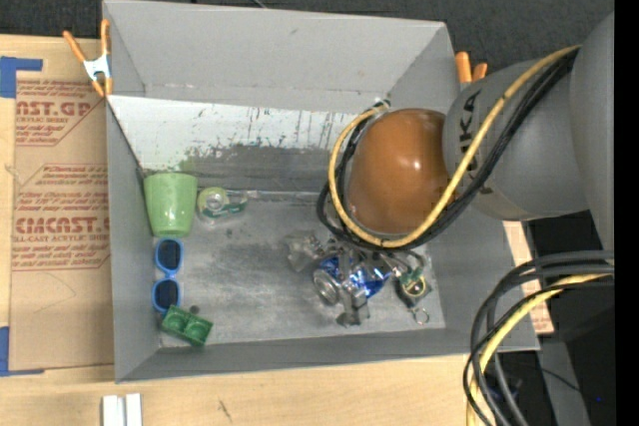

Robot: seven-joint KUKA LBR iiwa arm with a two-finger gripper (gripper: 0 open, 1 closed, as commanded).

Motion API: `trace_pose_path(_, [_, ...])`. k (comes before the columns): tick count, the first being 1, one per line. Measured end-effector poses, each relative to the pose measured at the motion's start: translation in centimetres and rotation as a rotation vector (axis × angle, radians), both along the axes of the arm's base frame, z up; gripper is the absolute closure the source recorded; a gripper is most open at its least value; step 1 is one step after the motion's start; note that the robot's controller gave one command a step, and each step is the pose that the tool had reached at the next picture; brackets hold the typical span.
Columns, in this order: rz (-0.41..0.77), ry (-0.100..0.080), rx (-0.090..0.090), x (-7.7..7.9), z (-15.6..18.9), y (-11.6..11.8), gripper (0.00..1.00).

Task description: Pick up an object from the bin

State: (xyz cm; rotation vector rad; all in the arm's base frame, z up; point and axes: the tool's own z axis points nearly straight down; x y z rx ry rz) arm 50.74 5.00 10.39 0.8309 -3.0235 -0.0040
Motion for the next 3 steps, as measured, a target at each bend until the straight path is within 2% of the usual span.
trace_pose_path(1, [0.428,-0.008,0.002,0.3,0.6,0.2,0.0])
trace_pose_path(2, [0.683,-0.009,0.003,2.0,2.4,-0.2,0.0])
trace_pose_path(3, [1.003,-0.006,0.005,2.0,0.3,-0.1,0.0])
